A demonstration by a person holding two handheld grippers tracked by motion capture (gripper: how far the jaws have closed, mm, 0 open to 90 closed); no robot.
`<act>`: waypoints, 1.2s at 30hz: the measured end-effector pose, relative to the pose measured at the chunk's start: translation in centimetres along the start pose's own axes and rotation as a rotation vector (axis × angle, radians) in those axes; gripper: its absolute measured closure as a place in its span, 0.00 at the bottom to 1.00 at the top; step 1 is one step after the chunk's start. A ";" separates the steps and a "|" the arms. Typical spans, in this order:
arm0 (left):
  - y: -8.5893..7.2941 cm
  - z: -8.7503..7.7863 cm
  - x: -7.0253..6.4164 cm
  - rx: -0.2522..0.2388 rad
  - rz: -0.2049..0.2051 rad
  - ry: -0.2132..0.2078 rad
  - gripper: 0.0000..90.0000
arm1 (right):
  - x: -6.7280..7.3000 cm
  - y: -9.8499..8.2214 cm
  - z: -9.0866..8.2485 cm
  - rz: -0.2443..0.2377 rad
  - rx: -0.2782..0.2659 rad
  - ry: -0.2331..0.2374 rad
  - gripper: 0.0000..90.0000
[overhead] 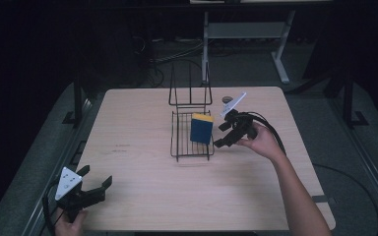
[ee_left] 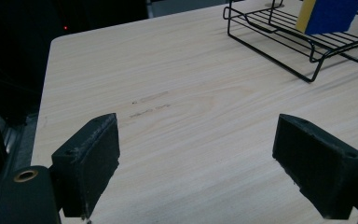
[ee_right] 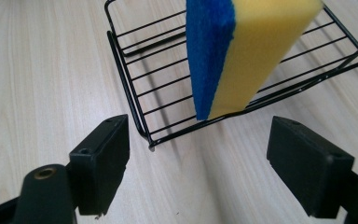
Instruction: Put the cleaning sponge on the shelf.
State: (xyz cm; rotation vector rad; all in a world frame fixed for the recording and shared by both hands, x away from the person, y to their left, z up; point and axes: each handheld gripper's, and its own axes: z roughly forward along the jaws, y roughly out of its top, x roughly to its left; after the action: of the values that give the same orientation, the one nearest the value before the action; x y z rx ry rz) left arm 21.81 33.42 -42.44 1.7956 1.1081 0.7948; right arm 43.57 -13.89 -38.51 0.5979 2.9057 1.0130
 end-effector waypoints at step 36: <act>0.0 0.2 -0.1 0.002 0.005 -0.001 0.16 | 1.3 -2.4 -1.0 0.014 0.009 -0.001 0.23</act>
State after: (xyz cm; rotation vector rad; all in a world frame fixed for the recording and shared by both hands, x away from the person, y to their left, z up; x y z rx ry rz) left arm 21.90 33.23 -42.49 1.8010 1.1042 0.7956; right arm 41.36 -15.71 -39.05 0.6194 2.9103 1.0018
